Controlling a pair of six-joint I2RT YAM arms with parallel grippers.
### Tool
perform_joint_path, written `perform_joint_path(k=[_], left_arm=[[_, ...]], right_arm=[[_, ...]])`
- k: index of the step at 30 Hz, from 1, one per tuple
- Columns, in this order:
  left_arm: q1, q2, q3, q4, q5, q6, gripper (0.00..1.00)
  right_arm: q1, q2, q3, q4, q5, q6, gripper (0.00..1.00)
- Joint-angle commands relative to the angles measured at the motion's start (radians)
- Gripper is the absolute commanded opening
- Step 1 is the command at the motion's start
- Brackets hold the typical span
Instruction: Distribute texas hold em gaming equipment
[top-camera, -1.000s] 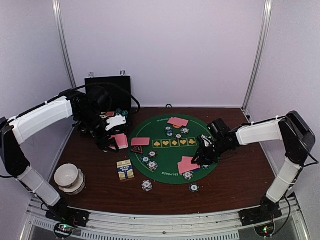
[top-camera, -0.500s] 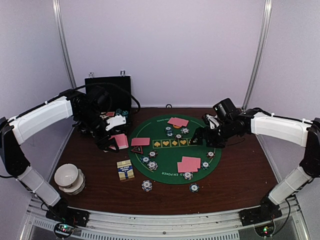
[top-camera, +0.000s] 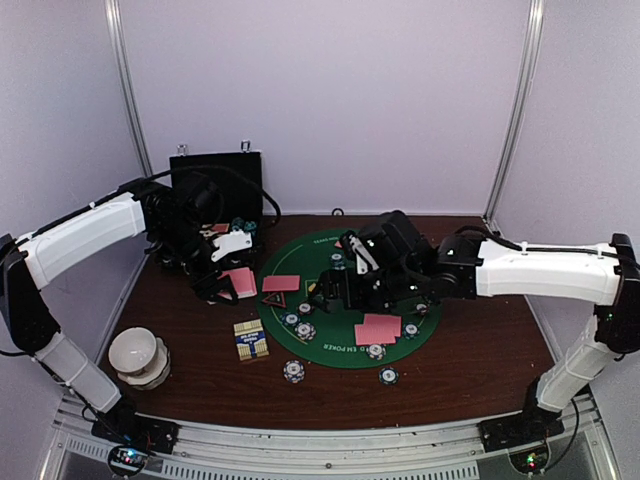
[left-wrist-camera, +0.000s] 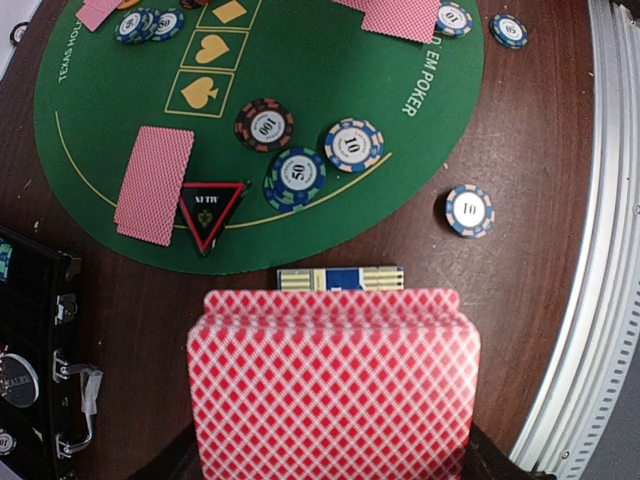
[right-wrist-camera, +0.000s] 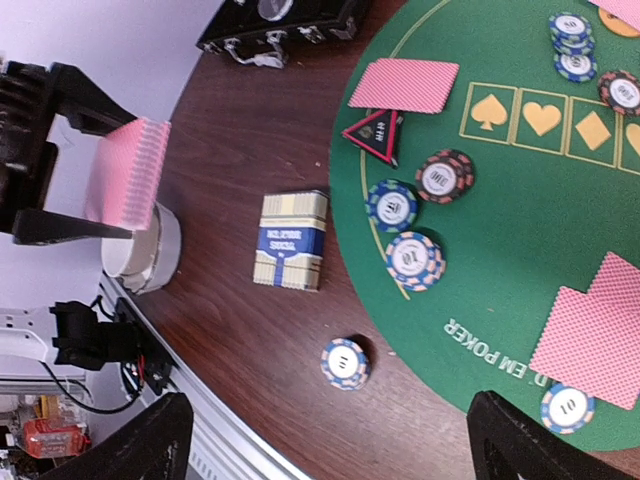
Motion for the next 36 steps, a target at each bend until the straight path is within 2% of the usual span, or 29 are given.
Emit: perform_joint_path(k=[1,4,8,13,16,24,36], left_arm=[[0.004,-0.024,0.021,0.013,0.030,0.008,0.00],[0.004,-0.019,0.025,0.013,0.039,0.008,0.00],[0.004,-0.015,0.024,0.013,0.048,0.004,0.00],[0.004,-0.016,0.031,0.013,0.051,-0.002,0.00],[0.004,-0.013,0.036,0.014,0.053,-0.003,0.00],[0.004,-0.010,0.046,0.012,0.056,-0.002,0.00],[0.004,-0.008,0.049,0.014,0.060,-0.002,0.00]], right_arm=[[0.020,-0.032,-0.030,0.130,0.063,0.105,1.00],[-0.047,-0.045,-0.147,0.363,-0.111,0.151,0.99],[-0.059,0.064,-0.006,0.320,-0.248,0.045,0.98],[-0.068,0.224,0.107,0.445,-0.478,0.031,0.93],[-0.068,0.295,0.166,0.486,-0.559,0.041,0.93],[-0.068,0.396,0.237,0.562,-0.640,0.086,0.92],[-0.070,0.529,0.341,0.658,-0.663,0.180,0.88]])
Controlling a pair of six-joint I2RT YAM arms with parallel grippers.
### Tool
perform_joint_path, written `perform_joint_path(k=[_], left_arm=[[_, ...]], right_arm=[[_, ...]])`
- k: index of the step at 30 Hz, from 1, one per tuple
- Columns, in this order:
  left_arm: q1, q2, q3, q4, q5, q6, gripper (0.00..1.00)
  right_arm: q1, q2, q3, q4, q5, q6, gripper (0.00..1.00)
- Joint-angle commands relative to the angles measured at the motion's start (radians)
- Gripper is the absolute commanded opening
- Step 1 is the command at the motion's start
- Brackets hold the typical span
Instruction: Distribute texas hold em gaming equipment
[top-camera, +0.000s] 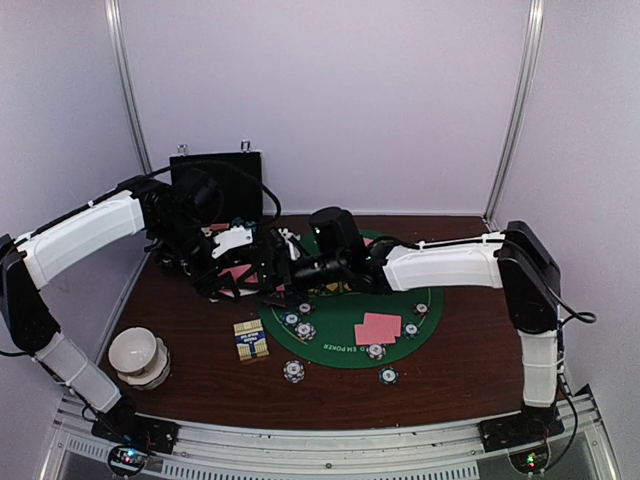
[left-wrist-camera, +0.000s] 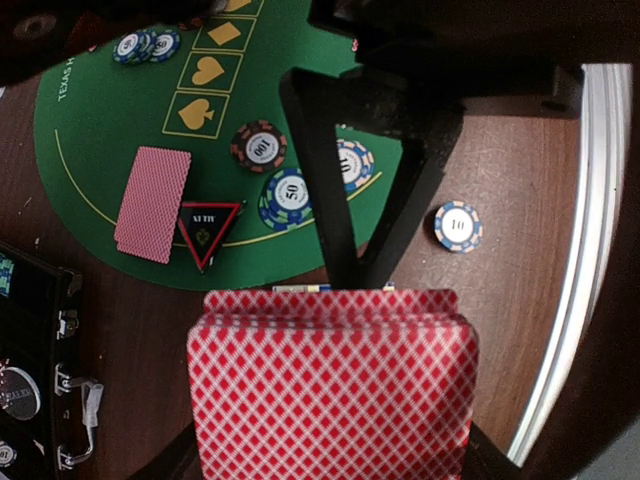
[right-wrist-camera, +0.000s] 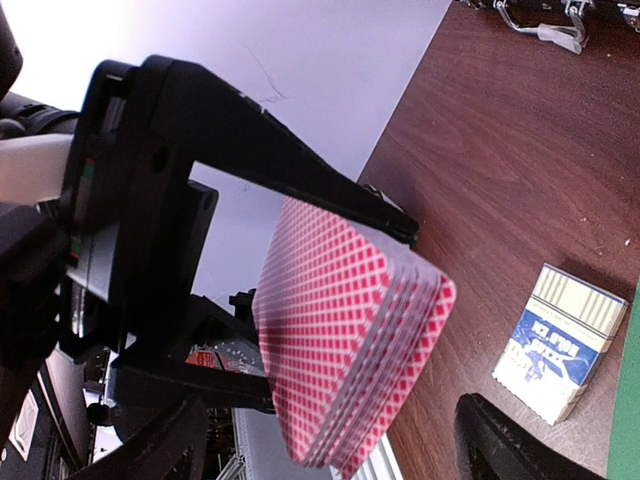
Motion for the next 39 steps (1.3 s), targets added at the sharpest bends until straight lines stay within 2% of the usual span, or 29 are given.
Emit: perform_joint_path(k=[1,11,18,32,39], left_arm=[[0.004,-0.009,0.030,0.013,0.023,-0.002,0.00],[0.004,-0.013,0.024,0.013,0.023,0.003,0.00],[0.005,-0.018,0.017,0.013,0.016,0.007,0.00],[0.004,-0.010,0.016,0.013,0.014,0.009,0.00],[0.004,-0.016,0.016,0.014,0.011,0.010,0.00]], right_arm=[[-0.002,0.043,0.053,0.078,-0.021,0.054,0.88],[-0.005,0.143,0.120,0.158,-0.033,0.164,0.84],[-0.026,0.163,0.087,0.300,-0.053,0.274,0.80],[-0.022,0.210,0.171,0.122,-0.087,0.238,0.78],[-0.036,0.224,0.182,0.054,-0.082,0.230,0.73]])
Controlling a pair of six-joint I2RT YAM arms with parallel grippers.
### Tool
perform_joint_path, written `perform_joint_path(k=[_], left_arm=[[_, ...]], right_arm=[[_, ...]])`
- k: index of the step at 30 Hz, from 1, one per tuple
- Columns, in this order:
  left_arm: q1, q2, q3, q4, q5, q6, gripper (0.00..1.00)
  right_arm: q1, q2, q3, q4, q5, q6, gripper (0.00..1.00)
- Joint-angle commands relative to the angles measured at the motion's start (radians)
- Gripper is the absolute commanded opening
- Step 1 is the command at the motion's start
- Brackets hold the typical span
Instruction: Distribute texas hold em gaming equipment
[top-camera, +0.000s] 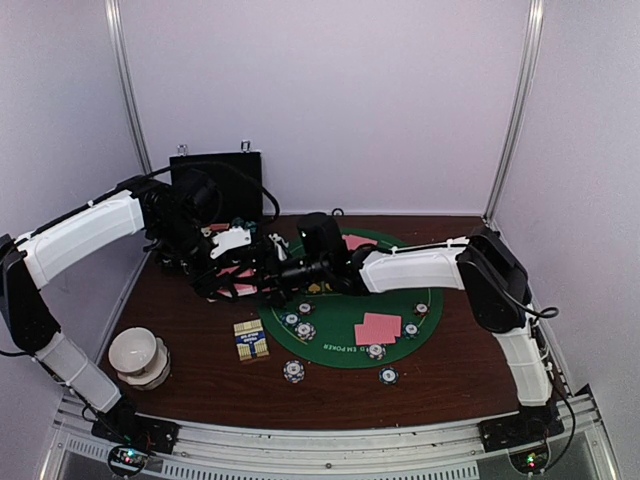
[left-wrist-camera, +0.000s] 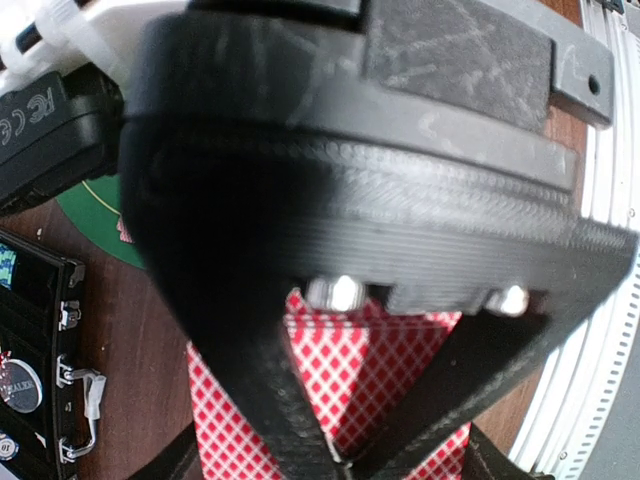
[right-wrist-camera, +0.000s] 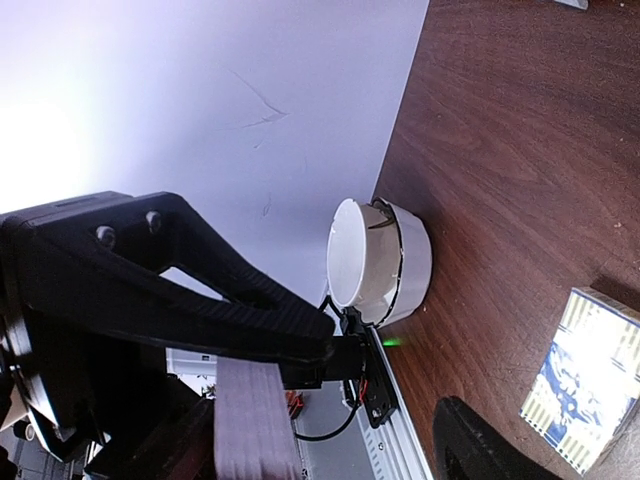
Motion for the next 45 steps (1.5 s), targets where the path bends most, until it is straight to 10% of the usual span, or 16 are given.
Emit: perform_joint_path(k=[1,14,36,45], left_arm=[[-0.002,-0.018,0.016,0.023,0.024,0.010,0.00],[-0.002,-0.019,0.010,0.022,0.022,0.013,0.00],[-0.002,-0.019,0.001,0.022,-0.014,0.015,0.00],[-0.001,-0.018,-0.006,0.022,-0.044,0.015,0.00]], right_arm=[[-0.021,0.003,-0.007,-0.054,0.002,-0.017,0.72],[-0.072,-0.111,-0.131,-0.020,0.007,-0.026,0.57],[-0.100,-0.245,-0.250,0.189,-0.066,0.130,0.00],[-0.225,-0.372,-0.202,-0.288,-0.065,-0.214,0.00]])
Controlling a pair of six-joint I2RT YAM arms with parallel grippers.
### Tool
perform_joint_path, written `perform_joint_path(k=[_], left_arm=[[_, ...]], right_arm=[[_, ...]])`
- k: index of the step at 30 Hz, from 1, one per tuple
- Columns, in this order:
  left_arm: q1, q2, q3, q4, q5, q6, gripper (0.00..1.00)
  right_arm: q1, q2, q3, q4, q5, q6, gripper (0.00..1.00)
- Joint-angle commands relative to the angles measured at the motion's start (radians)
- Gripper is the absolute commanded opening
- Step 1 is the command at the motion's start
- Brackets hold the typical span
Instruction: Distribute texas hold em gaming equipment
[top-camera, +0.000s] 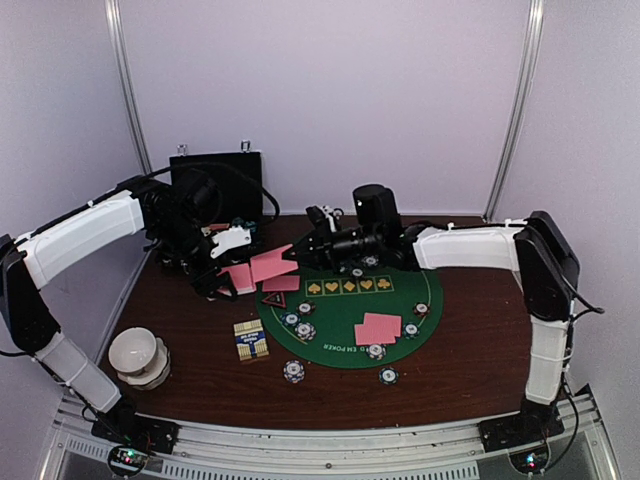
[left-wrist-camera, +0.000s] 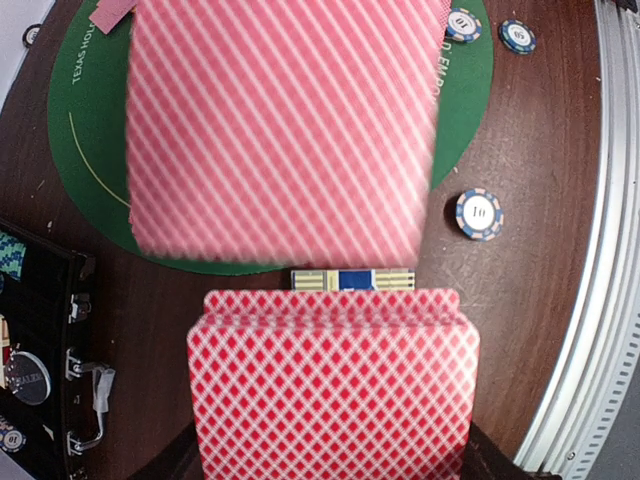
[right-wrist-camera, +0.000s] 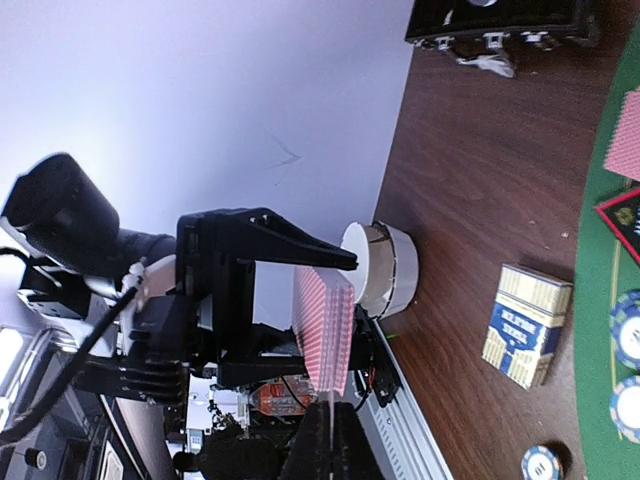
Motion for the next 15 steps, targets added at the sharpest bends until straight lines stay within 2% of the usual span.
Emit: perform_joint_path(k=[1,5,7,11,15], left_arm=[[0.000,-0.018,-0.005,0.013,-0.018,0.011,0.00],[0.000,-0.015,-0.005,0.013,-0.027,0.007,0.00],[0.001,-0.013,-0.006,0.014,-0.028,0.006,0.00],[0.004,-0.012,-0.006,0.013,-0.028,0.003,0.00],[0.009,-0.017,-0.009,0.013,-0.030,0.003,0.00]], right_arm=[[-0.089,-0.120,0.090,-0.447,0.028,-0.346,0.00],[-0.119,-0.102,0.271,-0.945,0.234,-0.712,0.00],[-0.114,-0.077,0.360,-1.072,0.379,-0.849,0.00],[-0.057,-0.026,0.473,-1.168,0.728,-1.098,0.00],[0.051,0.025,0.484,-1.116,1.060,-1.395,0.00]])
